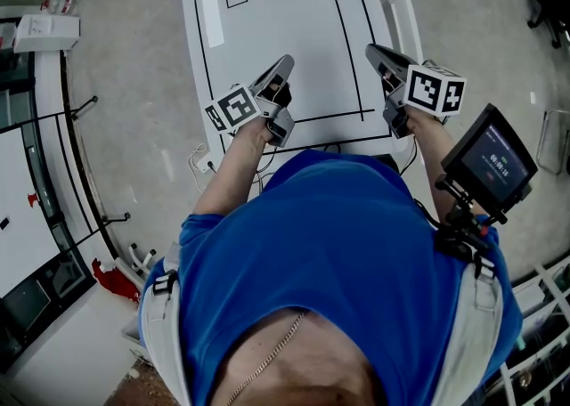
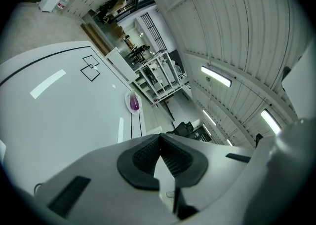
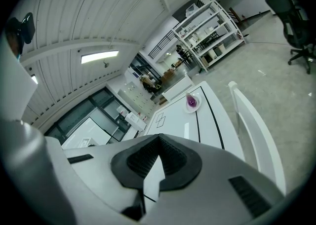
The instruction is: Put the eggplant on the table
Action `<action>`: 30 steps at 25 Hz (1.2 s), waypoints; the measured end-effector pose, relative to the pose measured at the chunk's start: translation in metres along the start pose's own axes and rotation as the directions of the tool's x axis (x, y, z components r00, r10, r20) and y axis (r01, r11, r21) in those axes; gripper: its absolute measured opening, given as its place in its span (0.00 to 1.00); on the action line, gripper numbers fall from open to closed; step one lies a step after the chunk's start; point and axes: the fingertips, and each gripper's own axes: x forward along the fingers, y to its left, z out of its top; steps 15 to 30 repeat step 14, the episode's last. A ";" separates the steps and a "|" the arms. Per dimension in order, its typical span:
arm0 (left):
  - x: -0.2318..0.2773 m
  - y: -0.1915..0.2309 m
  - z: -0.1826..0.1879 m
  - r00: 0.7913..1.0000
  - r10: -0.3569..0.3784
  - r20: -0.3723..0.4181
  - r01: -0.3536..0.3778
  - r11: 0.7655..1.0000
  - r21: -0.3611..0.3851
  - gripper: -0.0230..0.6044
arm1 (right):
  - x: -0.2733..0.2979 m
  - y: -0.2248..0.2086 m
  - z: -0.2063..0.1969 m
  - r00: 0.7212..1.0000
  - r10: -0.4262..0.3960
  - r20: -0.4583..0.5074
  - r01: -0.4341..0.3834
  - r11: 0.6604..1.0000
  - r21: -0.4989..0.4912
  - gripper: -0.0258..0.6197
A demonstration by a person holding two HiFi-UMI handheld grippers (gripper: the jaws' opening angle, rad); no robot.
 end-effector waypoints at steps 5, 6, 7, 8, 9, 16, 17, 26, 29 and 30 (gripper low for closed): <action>0.000 0.002 -0.003 1.000 0.006 -0.008 -0.006 1.000 -0.005 0.05 | -0.002 -0.003 -0.004 1.000 -0.012 -0.009 0.012 1.000 0.008 0.04; 0.000 0.002 -0.004 1.000 0.007 -0.009 -0.007 1.000 -0.005 0.05 | -0.002 -0.003 -0.004 1.000 -0.014 -0.010 0.014 1.000 0.008 0.04; 0.000 0.002 -0.004 1.000 0.007 -0.012 -0.007 1.000 -0.006 0.05 | -0.002 -0.003 -0.005 1.000 -0.015 -0.011 0.015 1.000 0.007 0.04; 0.000 0.003 -0.005 1.000 0.009 -0.014 -0.009 1.000 -0.006 0.05 | -0.003 -0.003 -0.005 1.000 -0.017 -0.013 0.017 1.000 0.007 0.04; 0.000 0.003 -0.005 1.000 0.010 -0.017 -0.010 1.000 -0.005 0.05 | -0.003 -0.004 -0.005 1.000 -0.018 -0.015 0.019 1.000 0.005 0.04; 0.001 0.006 -0.007 0.999 0.020 -0.031 -0.020 1.000 0.011 0.05 | -0.001 -0.005 -0.008 0.999 -0.026 -0.026 0.026 1.000 -0.008 0.04; 0.001 0.006 -0.007 0.999 0.020 -0.031 -0.020 1.000 0.011 0.05 | -0.001 -0.005 -0.008 0.999 -0.026 -0.026 0.026 1.000 -0.008 0.04; 0.001 0.006 -0.007 0.999 0.020 -0.031 -0.020 1.000 0.011 0.05 | -0.001 -0.005 -0.008 0.999 -0.026 -0.026 0.026 1.000 -0.008 0.04; 0.001 0.006 -0.007 0.999 0.020 -0.031 -0.020 1.000 0.011 0.05 | -0.001 -0.005 -0.008 0.999 -0.026 -0.026 0.026 1.000 -0.008 0.04; 0.001 0.006 -0.007 0.999 0.020 -0.031 -0.020 1.000 0.011 0.05 | -0.001 -0.005 -0.008 0.999 -0.026 -0.026 0.026 1.000 -0.008 0.04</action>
